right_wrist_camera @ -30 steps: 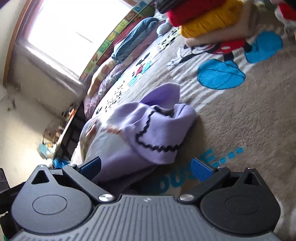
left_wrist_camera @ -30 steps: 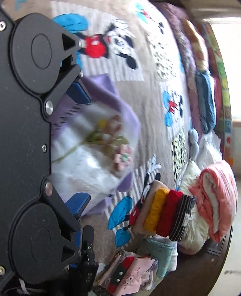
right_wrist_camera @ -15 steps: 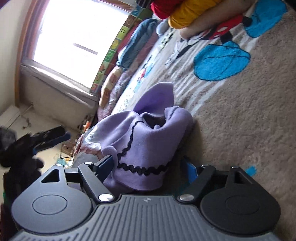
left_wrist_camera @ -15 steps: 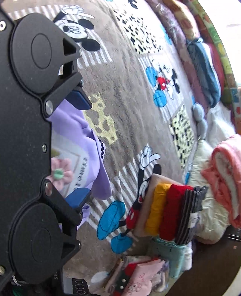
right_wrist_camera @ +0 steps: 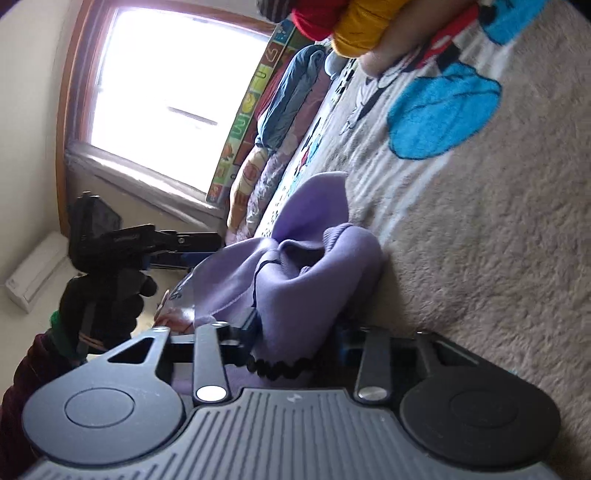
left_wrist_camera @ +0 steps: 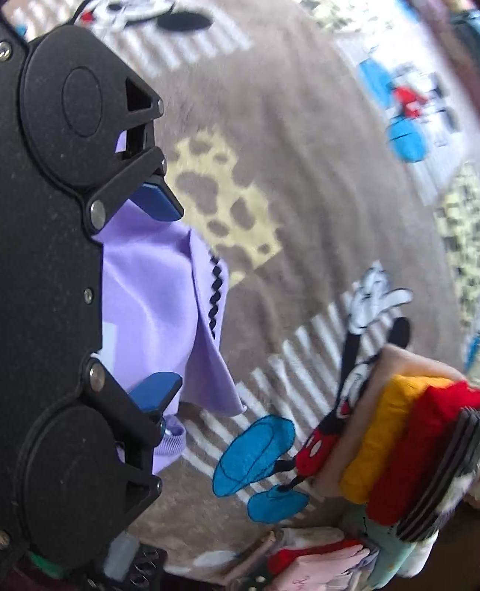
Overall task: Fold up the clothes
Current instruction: 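Grasp the sweatshirt's trimmed edge with the left gripper while the right gripper grasps another edge, then lift the lavender sweatshirt up off the bed with both grippers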
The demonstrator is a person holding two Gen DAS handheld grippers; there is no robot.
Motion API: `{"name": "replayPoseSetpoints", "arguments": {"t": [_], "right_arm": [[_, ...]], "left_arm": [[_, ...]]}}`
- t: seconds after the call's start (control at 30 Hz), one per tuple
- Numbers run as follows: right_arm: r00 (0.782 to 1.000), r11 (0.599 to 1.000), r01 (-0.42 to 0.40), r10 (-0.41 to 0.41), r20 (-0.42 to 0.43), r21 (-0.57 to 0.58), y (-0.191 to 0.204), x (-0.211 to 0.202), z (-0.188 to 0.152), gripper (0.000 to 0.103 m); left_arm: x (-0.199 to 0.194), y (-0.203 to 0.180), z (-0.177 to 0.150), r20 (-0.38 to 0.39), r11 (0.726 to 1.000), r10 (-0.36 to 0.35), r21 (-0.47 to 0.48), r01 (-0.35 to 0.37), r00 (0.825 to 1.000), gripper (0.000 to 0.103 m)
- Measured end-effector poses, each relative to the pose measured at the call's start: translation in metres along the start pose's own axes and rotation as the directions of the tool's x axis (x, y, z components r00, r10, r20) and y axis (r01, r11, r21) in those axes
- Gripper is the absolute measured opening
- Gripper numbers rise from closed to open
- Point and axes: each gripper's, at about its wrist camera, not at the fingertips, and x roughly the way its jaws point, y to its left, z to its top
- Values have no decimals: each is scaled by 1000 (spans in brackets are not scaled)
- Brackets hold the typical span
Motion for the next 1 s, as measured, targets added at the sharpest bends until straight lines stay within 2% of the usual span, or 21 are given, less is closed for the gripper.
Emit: {"name": "replayPoseSetpoints", "arguments": {"t": [0.07, 0.2, 0.33, 0.47, 0.53, 0.57, 0.63, 0.7, 0.8, 0.87, 1.0], "right_arm": [[1000, 1000, 4, -4, -3, -24, 2, 3, -1, 37], [1000, 997, 12, -13, -7, -72, 7, 8, -3, 37], [1000, 994, 19, -20, -9, -112, 11, 11, -4, 37], [1000, 988, 27, -29, -10, -154, 15, 15, -3, 37], [999, 984, 31, -34, -11, -173, 16, 16, -3, 37], [999, 983, 33, -36, -12, -182, 17, 16, -4, 37], [999, 979, 37, -41, -14, -199, 18, 17, -5, 37], [999, 978, 39, -43, -15, -204, 18, 18, -5, 37], [999, 979, 42, -46, -14, -198, 16, 19, -5, 30], [999, 981, 38, -41, -11, -192, 16, 17, -5, 29], [1000, 978, 2, -5, -12, -210, 22, 13, -9, 24]], "left_arm": [[12, 1, 5, -51, 1000, -18, -10, 18, 999, 90], [37, -1, 7, -139, 1000, 2, 31, 3, 990, 89], [58, 1, 1, -199, 999, -1, 51, 11, 980, 75], [68, -1, -2, -203, 997, 11, 79, 5, 979, 70], [68, -4, -2, -191, 995, 26, 100, -7, 981, 58], [66, -6, -3, -183, 994, 35, 112, -14, 983, 54], [59, -13, -6, -148, 988, 56, 151, -33, 987, 29], [44, -20, -11, -98, 981, 86, 180, -68, 991, 18], [15, -32, -25, -1, 973, 110, 202, -108, 994, 13], [-4, -40, -34, 64, 970, 117, 206, -128, 991, 12], [-51, -52, -62, 211, 976, 101, 169, -138, 972, 11]]}}
